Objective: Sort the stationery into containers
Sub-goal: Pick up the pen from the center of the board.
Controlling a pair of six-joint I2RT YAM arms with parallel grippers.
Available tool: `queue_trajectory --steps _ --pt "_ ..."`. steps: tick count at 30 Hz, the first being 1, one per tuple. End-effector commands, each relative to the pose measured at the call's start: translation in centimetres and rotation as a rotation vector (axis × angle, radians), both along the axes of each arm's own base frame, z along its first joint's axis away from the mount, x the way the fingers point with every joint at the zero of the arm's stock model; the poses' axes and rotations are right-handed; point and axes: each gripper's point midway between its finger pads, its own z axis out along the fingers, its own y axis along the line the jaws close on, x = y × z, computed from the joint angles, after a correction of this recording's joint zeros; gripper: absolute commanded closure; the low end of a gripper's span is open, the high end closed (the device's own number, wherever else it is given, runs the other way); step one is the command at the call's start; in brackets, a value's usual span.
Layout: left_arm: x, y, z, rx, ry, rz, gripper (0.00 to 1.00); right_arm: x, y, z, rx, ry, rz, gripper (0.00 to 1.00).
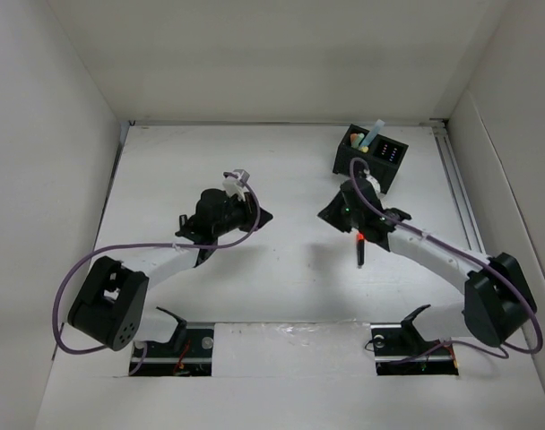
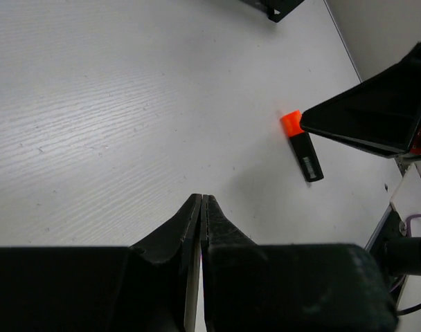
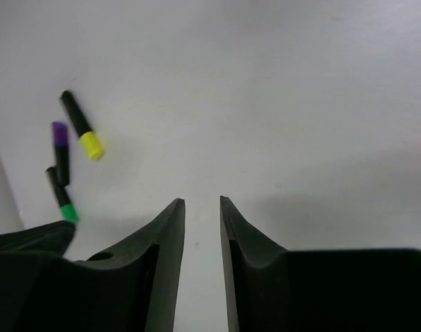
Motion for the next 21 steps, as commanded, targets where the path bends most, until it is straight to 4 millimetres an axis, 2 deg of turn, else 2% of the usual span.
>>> queue_trajectory --steps 1,2,3,5,7,8,9,10,12,14,15,16,17,18,19,20,21 --pt "-0.1 0.2 1.2 -0.024 -0.024 0.014 1.00 -1.7 -6.7 -1.4 -0.118 0.035 -0.305 0.67" --pt "-0.3 0.1 1.2 -0.027 -0.022 0.003 1.00 -2.1 -7.6 -1.8 -0.117 0.047 -0.338 0.61" --pt "-0.5 0.0 1.7 -0.042 -0.021 -0.002 1.00 -2.7 -8.7 -3.0 -0.120 0.072 -0.372 0.54" --pt "-0.8 -0.2 2.1 -0.053 -0.025 -0.024 1.00 -3.1 -9.7 -3.8 -0.078 0.102 -0.435 0.43" --pt "-0.9 -0.2 3.0 -0.065 -0.048 -0.025 1.00 -3.5 -11.5 -5.0 -0.086 0.145 -0.498 0.43" --pt "-1.2 -0.1 3.3 -0.076 -0.050 -0.022 1.00 -3.3 -11.8 -5.0 -0.092 0.135 -0.521 0.42" --pt "-1.5 -0.1 3.5 -0.084 -0.058 -0.032 1.00 -3.1 -13.3 -5.1 -0.120 0.130 -0.571 0.42" --pt "-1.6 -0.1 3.8 -0.088 -0.066 -0.033 1.00 -2.8 -13.9 -4.8 -0.127 0.124 -0.592 0.40" --pt "-1.6 0.0 4.3 -0.093 -0.077 -0.033 1.00 -2.7 -14.8 -5.6 -0.161 0.156 -0.622 0.40" --pt "-2.3 -0.5 4.1 -0.105 -0.065 -0.055 1.00 -2.6 -15.6 -5.8 -0.183 0.177 -0.639 0.40" --pt "-2.8 -1.0 3.1 -0.086 -0.033 -0.067 1.00 -2.6 -15.6 -5.8 -0.183 0.178 -0.639 0.40" --pt "-3.2 -2.4 2.5 -0.034 -0.036 -0.054 0.98 -2.5 -15.9 -5.5 -0.182 0.170 -0.643 0.43" --pt "-3.0 -3.7 3.6 0.011 -0.084 -0.056 0.97 -2.0 -15.8 -4.8 -0.166 0.138 -0.635 0.49" --pt "-3.4 -4.9 3.5 0.055 -0.096 -0.056 0.97 -1.7 -16.0 -3.5 -0.149 0.104 -0.638 0.55" --pt "-3.3 -5.4 1.9 0.147 -0.083 -0.009 0.94 -1.6 -16.2 -3.1 -0.156 0.090 -0.639 0.57" --pt "-5.3 -8.7 3.3 0.151 -0.117 -0.078 0.92 -1.3 -16.9 -2.7 -0.162 0.075 -0.667 0.57" --pt "-6.0 -9.9 3.2 0.171 -0.120 -0.089 0.91 -1.7 -18.0 -3.1 -0.195 0.097 -0.687 0.58"
